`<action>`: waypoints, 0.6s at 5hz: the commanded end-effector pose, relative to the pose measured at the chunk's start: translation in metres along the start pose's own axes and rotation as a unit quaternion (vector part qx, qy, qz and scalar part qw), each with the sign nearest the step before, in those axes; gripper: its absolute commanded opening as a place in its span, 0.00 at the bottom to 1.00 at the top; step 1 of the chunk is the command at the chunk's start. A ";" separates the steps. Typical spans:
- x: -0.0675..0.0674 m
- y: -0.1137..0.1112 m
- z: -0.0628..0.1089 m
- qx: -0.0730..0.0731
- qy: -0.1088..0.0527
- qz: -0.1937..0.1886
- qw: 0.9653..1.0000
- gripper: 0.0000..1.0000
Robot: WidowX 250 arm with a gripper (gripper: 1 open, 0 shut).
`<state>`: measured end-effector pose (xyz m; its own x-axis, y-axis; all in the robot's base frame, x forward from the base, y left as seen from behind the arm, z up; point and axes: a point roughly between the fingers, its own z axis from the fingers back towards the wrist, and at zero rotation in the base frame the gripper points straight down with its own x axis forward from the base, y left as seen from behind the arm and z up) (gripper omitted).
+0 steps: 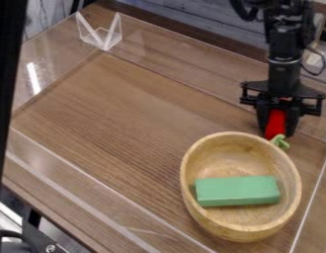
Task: Move the red fruit to the right
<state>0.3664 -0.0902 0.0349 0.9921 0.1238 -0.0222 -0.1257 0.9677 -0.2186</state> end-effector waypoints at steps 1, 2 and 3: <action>0.009 0.005 0.034 -0.005 -0.057 0.020 0.998 0.00; 0.010 0.016 0.026 -0.008 -0.064 0.020 0.998 0.00; 0.010 0.023 0.019 -0.012 -0.069 0.013 0.997 0.00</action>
<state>0.3679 -0.0690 0.0283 0.9836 0.1745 0.0454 -0.1594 0.9593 -0.2330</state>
